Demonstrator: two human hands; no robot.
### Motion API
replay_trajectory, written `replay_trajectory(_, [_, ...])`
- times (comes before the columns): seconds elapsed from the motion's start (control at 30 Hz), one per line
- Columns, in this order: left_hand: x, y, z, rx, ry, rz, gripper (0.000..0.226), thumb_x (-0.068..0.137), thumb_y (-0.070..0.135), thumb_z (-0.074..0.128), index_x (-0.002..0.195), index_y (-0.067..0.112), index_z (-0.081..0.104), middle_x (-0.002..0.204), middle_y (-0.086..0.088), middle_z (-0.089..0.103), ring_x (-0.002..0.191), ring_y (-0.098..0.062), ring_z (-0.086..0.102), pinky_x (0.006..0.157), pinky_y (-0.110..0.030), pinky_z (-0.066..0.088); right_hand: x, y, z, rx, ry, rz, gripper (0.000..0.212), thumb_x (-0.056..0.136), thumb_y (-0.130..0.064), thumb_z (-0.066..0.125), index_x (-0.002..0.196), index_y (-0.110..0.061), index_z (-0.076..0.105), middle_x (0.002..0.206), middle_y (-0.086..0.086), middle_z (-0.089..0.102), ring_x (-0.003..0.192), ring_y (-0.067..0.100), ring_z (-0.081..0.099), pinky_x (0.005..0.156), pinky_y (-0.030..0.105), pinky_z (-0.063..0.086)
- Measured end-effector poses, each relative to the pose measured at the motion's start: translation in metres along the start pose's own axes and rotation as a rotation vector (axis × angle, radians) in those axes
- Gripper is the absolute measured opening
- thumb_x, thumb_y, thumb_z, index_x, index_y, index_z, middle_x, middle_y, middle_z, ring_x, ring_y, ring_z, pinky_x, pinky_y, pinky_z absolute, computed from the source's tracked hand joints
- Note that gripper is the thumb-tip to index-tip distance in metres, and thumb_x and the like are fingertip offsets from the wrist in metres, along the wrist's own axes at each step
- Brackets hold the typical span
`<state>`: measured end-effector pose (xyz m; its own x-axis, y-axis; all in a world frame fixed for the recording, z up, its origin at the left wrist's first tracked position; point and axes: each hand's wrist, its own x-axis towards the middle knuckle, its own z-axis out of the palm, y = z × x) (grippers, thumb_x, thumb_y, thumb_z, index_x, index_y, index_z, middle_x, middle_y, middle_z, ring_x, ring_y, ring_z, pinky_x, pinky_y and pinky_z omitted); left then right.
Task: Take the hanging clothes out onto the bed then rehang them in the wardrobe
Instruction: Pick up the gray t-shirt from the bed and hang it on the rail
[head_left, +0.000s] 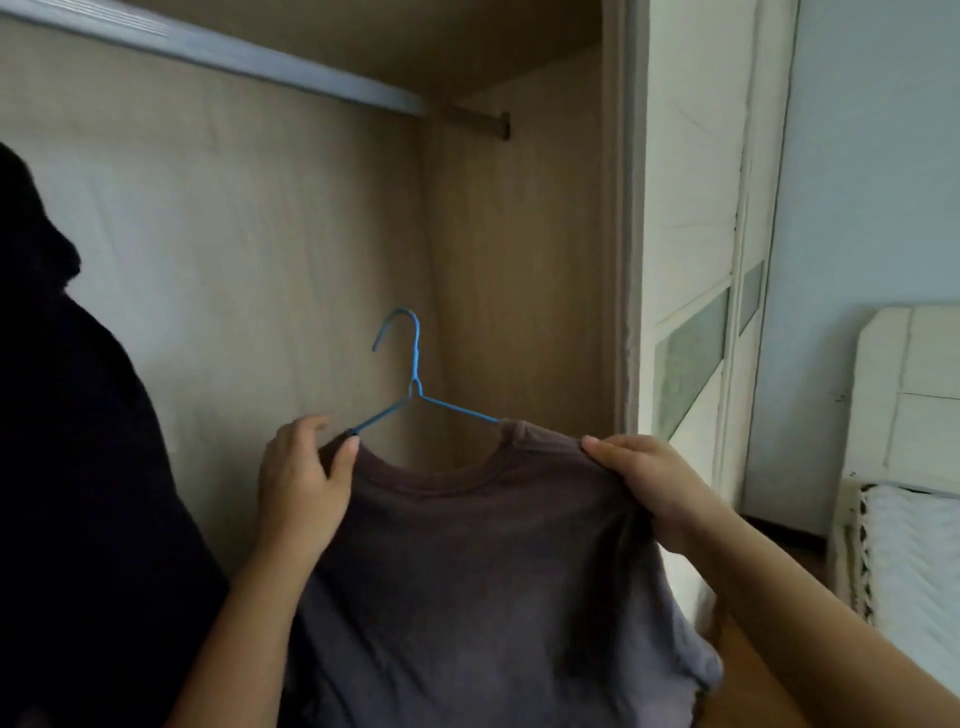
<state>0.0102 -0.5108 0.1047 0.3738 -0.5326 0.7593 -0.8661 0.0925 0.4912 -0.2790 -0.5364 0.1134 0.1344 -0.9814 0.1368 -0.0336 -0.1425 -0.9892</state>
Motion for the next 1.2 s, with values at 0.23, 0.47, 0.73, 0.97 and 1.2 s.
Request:
replay_trajectory(0.23, [0.014, 0.053, -0.083, 0.227, 0.250, 0.409, 0.033, 0.085, 0.029, 0.046, 0.104, 0.006, 0.060, 0.109, -0.011, 0.062, 0.106, -0.020, 0.045, 0.090, -0.034, 0.036, 0.036, -0.055, 0.077, 0.187, -0.033, -0.125, 0.034, 0.088, -0.024, 0.057, 0.081, 0.007, 0.065, 0.077, 0.019, 0.064, 0.073, 0.026, 0.058, 0.071, 0.038, 0.045])
replay_trajectory(0.47, [0.028, 0.055, -0.126, 0.491, 0.543, 0.386, 0.035, 0.081, 0.024, 0.058, 0.113, 0.012, 0.060, 0.130, -0.013, 0.053, 0.124, -0.025, 0.035, 0.094, -0.042, 0.030, 0.048, -0.109, 0.132, 0.430, -0.028, -0.291, 0.035, 0.090, -0.023, 0.055, 0.058, -0.007, 0.056, 0.061, 0.010, 0.056, 0.062, 0.020, 0.050, 0.060, 0.030, 0.040])
replay_trajectory(0.73, [0.037, 0.042, -0.140, 0.410, 0.450, 0.186, 0.047, 0.079, 0.027, 0.050, 0.125, 0.021, 0.048, 0.134, -0.011, 0.046, 0.122, -0.029, 0.041, 0.096, -0.045, 0.039, 0.037, -0.146, 0.185, 0.484, -0.020, -0.515, 0.045, 0.086, -0.034, 0.053, 0.065, 0.007, 0.051, 0.065, 0.011, 0.046, 0.062, 0.020, 0.039, 0.058, 0.031, 0.033])
replay_trajectory(0.97, [0.031, 0.037, -0.157, 0.293, 0.426, 0.168, 0.047, 0.081, 0.018, 0.051, 0.128, 0.022, 0.045, 0.136, -0.005, 0.046, 0.123, -0.020, 0.042, 0.097, -0.028, 0.032, 0.043, -0.170, 0.222, 0.297, 0.046, -0.561, 0.047, 0.094, -0.023, 0.046, 0.048, -0.015, 0.036, 0.047, -0.002, 0.036, 0.047, 0.010, 0.033, 0.056, 0.028, 0.031])
replay_trajectory(1.2, [0.029, 0.033, -0.162, 0.229, 0.401, 0.149, 0.050, 0.085, 0.006, 0.055, 0.132, 0.019, 0.045, 0.138, -0.001, 0.046, 0.122, -0.005, 0.036, 0.096, -0.014, 0.025, 0.053, -0.164, 0.230, 0.144, 0.045, -0.550, 0.048, 0.095, -0.023, 0.042, 0.049, -0.014, 0.029, 0.049, -0.001, 0.032, 0.047, 0.014, 0.029, 0.053, 0.030, 0.027])
